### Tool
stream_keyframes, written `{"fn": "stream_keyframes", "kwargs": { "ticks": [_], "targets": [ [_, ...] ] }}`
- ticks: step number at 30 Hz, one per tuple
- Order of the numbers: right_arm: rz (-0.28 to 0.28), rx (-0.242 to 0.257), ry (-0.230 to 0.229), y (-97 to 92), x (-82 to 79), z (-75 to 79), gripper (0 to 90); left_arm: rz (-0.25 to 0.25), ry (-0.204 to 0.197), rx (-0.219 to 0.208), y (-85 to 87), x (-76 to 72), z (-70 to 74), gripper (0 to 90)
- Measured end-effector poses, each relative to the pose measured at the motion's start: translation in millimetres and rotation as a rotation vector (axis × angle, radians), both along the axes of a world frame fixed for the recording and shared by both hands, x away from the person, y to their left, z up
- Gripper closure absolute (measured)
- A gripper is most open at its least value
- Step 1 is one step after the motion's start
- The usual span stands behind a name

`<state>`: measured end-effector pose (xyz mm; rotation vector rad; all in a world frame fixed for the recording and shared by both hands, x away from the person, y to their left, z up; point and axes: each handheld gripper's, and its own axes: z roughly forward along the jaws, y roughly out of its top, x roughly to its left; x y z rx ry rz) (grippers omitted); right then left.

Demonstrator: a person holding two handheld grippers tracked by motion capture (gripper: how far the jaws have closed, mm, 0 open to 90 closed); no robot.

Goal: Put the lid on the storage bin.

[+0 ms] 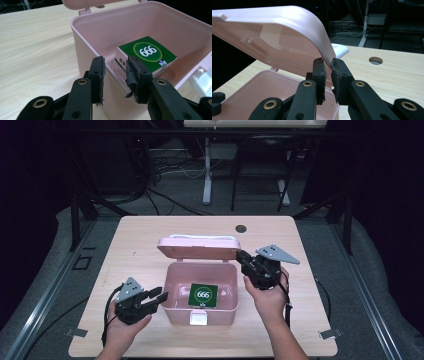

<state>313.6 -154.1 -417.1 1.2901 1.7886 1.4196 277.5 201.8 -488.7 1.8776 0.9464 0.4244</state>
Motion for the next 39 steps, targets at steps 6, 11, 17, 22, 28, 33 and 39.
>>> {"fn": "stream_keyframes", "kwargs": {
  "ticks": [6, 11, 17, 22, 28, 33, 39],
  "targets": [
    [0.002, 0.0, 0.006, -1.2, -1.0, -1.0, 80.3, 0.009, -0.008, -0.005, 1.7, 1.1, 5.9, 66.4],
    [0.004, 0.001, 0.011, -2.1, -1.5, -2.4, 79.6, 0.022, -0.014, -0.015, 3.7, 2.6, 13.1, 64.9],
    [0.011, -0.001, 0.015, -2.7, -2.5, -2.4, 78.6, 0.03, -0.018, -0.029, 7.4, 5.8, 23.9, 64.1],
    [0.015, 0.0, 0.018, -3.3, -3.1, -2.7, 77.9, 0.028, -0.023, -0.035, 8.1, 8.9, 34.0, 63.4],
    [0.02, -0.001, 0.019, -3.3, -3.4, -3.0, 77.5, 0.023, -0.033, -0.04, 7.1, 12.4, 46.6, 63.0],
    [0.023, 0.001, 0.021, -2.7, -3.4, -3.7, 77.5, 0.026, -0.041, -0.039, 7.2, 15.2, 55.9, 65.0],
    [0.028, -0.004, 0.025, -1.4, -3.7, -4.8, 77.0, 0.03, -0.058, -0.034, 7.9, 16.6, 66.1, 65.4]
  ]
}}
